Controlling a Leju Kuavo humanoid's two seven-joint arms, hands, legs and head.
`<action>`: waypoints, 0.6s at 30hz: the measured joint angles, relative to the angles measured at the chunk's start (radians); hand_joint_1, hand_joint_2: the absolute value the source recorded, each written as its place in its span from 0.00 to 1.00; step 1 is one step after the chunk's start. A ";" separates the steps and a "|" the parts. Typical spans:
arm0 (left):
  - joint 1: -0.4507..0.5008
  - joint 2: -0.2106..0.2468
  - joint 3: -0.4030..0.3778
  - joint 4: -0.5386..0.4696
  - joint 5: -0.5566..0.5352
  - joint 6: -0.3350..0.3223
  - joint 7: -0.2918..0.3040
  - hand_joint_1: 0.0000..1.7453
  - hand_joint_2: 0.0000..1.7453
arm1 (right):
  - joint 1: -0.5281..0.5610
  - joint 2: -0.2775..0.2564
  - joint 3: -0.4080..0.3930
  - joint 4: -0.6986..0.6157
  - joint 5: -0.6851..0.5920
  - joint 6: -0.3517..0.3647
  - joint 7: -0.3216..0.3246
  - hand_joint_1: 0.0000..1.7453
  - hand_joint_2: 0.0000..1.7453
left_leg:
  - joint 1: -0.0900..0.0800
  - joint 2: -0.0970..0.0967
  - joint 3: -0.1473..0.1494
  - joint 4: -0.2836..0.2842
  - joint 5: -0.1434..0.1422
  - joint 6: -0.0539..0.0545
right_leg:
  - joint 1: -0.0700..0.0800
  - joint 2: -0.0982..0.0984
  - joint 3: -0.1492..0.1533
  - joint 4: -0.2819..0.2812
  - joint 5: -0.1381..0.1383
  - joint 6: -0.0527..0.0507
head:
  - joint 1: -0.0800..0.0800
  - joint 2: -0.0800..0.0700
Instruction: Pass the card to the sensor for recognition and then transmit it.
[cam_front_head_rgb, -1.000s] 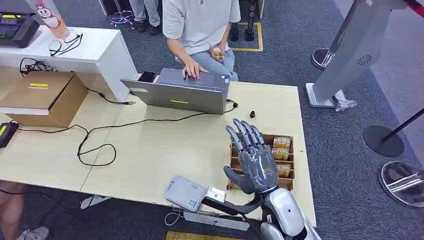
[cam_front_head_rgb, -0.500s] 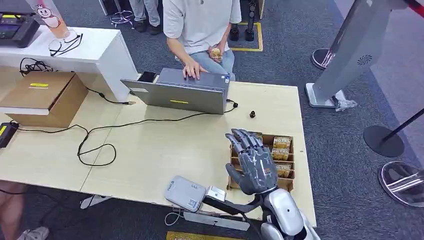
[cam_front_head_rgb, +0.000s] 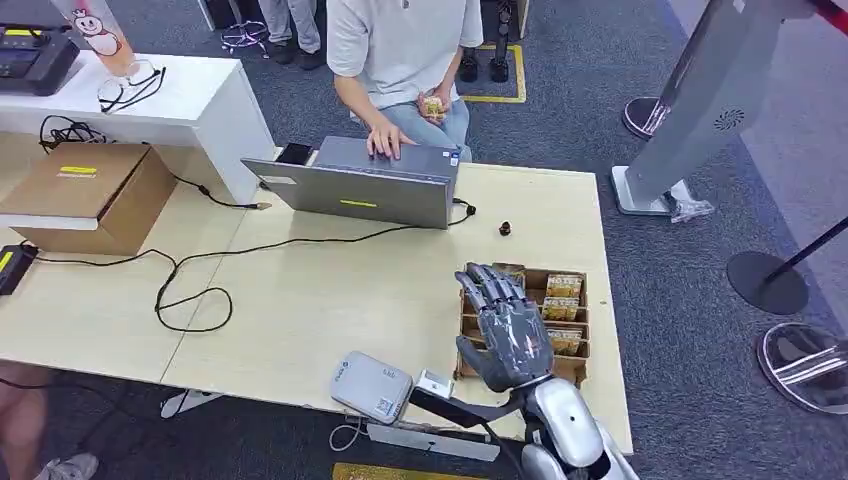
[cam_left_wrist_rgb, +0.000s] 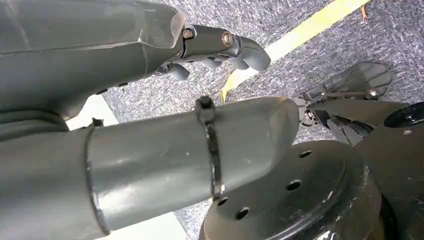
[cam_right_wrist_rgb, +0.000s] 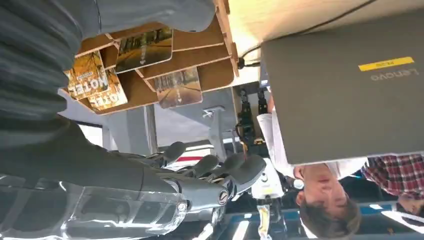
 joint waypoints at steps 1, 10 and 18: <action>0.000 -0.001 0.000 0.000 -0.002 0.000 0.000 0.00 0.00 | -0.002 0.000 -0.001 0.005 0.000 0.000 0.001 0.27 1.00 | 0.000 0.000 0.000 0.000 0.000 0.000 | 0.000 0.000 0.000 0.000 0.000 0.000 | 0.000 0.000; 0.000 -0.006 0.011 -0.001 -0.015 -0.010 -0.002 0.00 0.00 | -0.010 0.000 -0.015 0.036 0.005 -0.003 0.011 0.36 1.00 | 0.000 0.000 0.000 0.000 0.000 0.000 | 0.000 0.000 0.000 0.000 0.000 0.000 | 0.000 0.000; -0.001 -0.008 0.024 -0.001 -0.028 -0.009 -0.006 0.00 0.00 | -0.011 0.000 -0.035 0.046 0.021 -0.008 0.021 0.33 1.00 | 0.000 0.000 0.000 0.000 0.000 0.000 | 0.000 0.000 0.000 0.000 0.000 0.000 | 0.000 0.000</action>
